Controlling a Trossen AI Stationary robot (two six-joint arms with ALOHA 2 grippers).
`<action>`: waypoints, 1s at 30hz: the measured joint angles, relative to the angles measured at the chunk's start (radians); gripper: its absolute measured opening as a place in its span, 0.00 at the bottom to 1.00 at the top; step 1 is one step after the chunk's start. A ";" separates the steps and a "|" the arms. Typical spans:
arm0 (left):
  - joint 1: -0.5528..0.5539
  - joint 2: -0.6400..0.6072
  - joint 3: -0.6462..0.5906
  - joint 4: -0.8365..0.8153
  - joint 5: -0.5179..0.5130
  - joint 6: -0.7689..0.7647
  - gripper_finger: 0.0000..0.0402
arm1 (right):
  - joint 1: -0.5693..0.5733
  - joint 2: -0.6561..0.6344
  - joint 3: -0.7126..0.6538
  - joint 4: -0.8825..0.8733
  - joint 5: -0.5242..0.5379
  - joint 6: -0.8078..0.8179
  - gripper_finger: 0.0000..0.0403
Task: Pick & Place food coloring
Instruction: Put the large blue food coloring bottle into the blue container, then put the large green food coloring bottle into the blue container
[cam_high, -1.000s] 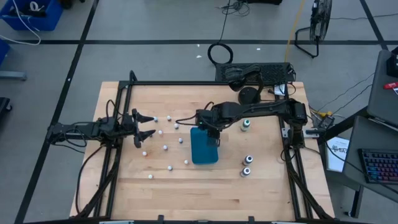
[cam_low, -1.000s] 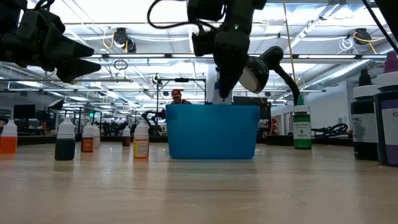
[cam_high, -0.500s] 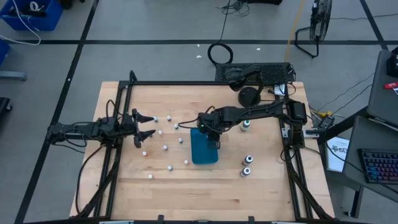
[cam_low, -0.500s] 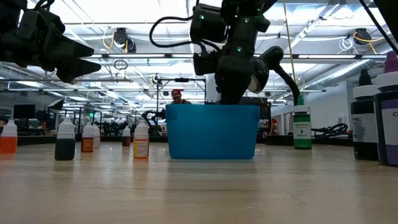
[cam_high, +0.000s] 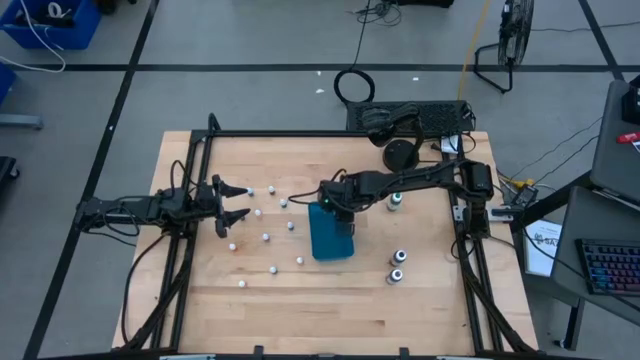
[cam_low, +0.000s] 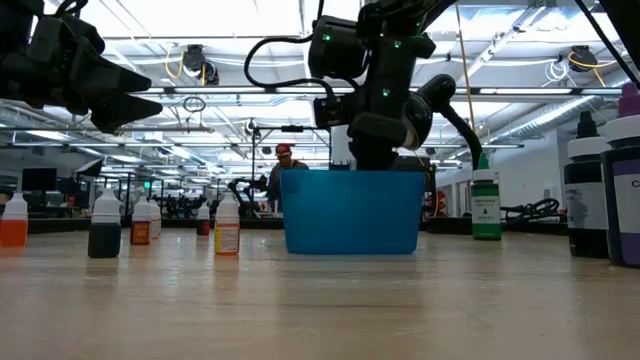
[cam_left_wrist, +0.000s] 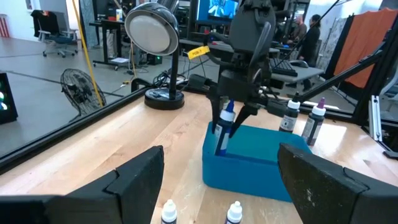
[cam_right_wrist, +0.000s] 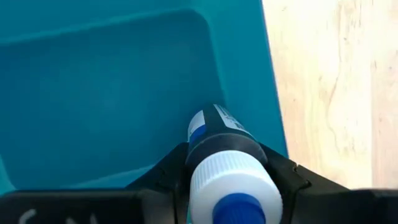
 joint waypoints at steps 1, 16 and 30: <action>0.000 0.000 0.000 0.000 0.000 0.000 0.77 | 0.000 0.000 0.000 0.006 0.000 0.000 0.30; 0.000 0.000 0.000 0.000 0.000 0.000 0.77 | 0.004 -0.038 0.002 0.016 0.000 0.042 0.70; 0.000 0.000 0.000 0.000 0.000 0.000 0.77 | -0.014 -0.386 0.003 -0.387 0.191 0.317 0.66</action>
